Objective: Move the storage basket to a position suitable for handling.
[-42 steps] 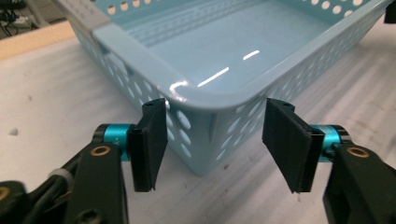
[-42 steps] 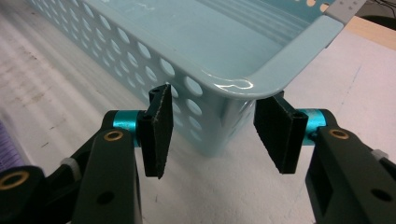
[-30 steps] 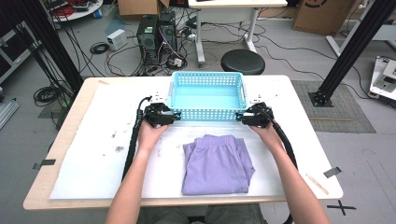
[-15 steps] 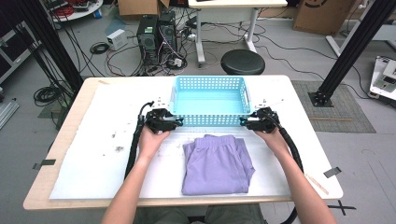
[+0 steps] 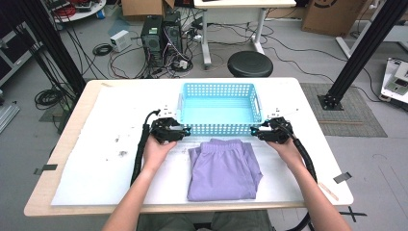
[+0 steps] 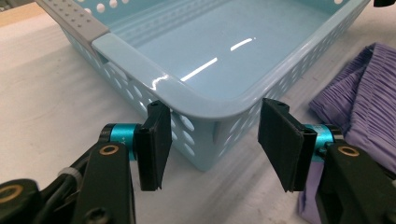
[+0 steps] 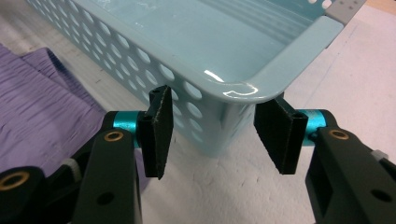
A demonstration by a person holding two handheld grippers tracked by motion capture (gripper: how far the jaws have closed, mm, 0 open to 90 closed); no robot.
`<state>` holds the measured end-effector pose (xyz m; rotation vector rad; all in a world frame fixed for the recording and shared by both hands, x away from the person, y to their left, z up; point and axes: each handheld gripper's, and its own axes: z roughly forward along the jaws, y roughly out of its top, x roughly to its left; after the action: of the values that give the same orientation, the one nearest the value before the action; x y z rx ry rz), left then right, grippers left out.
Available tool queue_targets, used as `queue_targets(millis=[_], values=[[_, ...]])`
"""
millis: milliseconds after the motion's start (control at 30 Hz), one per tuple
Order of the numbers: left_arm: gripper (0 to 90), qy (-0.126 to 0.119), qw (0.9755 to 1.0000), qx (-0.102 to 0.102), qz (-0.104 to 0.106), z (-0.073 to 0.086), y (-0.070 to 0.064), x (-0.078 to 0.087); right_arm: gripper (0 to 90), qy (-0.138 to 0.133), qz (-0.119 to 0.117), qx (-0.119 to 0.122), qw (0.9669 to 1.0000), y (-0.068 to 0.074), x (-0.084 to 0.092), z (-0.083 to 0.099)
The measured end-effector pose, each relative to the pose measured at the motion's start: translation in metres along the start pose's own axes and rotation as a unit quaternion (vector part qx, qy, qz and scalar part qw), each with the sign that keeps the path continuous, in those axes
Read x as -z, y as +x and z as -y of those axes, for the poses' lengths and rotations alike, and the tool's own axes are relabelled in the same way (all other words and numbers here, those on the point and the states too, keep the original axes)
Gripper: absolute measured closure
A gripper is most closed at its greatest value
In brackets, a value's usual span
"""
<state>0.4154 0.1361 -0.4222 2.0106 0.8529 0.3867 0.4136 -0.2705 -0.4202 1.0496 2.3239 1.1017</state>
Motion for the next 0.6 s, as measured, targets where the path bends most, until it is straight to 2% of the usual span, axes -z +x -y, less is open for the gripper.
queue_targets(millis=[233,600], values=[[44.9,0.002,1.0000,-0.003,-0.001,0.002,-0.010,0.002,48.5,-0.001,-0.001,0.000,1.0000,0.003,0.007,0.007],[44.8,-0.004,1.0000,-0.004,-0.002,0.006,-0.017,0.005,48.5,-0.004,-0.001,-0.002,1.0000,0.008,0.013,0.014]])
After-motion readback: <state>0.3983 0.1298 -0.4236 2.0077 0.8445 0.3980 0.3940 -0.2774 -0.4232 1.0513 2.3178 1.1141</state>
